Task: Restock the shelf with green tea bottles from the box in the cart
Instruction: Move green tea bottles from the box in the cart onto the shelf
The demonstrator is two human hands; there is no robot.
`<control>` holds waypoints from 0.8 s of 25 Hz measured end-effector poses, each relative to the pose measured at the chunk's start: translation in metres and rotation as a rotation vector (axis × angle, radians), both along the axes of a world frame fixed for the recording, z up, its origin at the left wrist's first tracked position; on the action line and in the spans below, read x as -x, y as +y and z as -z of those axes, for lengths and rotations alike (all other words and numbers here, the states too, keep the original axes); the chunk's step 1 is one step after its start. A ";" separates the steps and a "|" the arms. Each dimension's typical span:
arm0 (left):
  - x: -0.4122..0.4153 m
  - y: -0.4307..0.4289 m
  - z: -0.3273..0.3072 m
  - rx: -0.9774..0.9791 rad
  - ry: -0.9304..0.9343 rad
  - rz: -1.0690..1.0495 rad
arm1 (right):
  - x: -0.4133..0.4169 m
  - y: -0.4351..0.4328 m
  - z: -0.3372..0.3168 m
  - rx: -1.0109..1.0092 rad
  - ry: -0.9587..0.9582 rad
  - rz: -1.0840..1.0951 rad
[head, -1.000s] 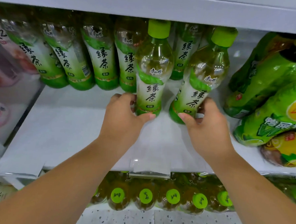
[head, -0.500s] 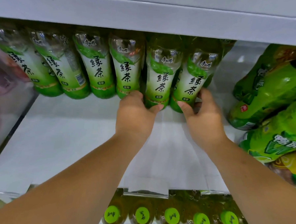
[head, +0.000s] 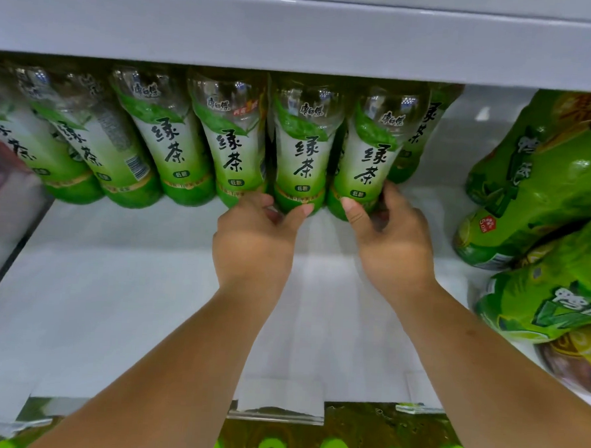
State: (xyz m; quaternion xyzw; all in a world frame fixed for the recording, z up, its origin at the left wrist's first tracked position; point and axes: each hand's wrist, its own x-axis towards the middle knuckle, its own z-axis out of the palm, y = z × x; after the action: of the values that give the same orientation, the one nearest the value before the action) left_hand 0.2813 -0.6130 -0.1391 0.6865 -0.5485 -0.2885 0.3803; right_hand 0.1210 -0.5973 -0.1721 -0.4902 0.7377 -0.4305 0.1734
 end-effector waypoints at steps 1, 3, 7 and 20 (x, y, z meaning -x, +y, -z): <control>0.000 0.001 0.000 0.008 0.006 -0.005 | 0.000 0.000 0.000 -0.010 0.035 -0.003; 0.001 0.002 0.000 0.025 0.016 -0.021 | 0.001 -0.001 -0.001 -0.034 0.114 0.001; 0.002 0.001 -0.001 0.023 0.004 -0.035 | -0.002 0.000 -0.006 -0.096 0.179 0.011; -0.006 -0.001 0.003 -0.022 -0.017 0.102 | -0.006 0.000 -0.016 -0.211 0.176 0.025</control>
State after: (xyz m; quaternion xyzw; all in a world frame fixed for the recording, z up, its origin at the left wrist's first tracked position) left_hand 0.2868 -0.6139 -0.1418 0.6643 -0.5827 -0.3076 0.3530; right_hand 0.1273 -0.5977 -0.1559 -0.4960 0.7973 -0.3079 0.1533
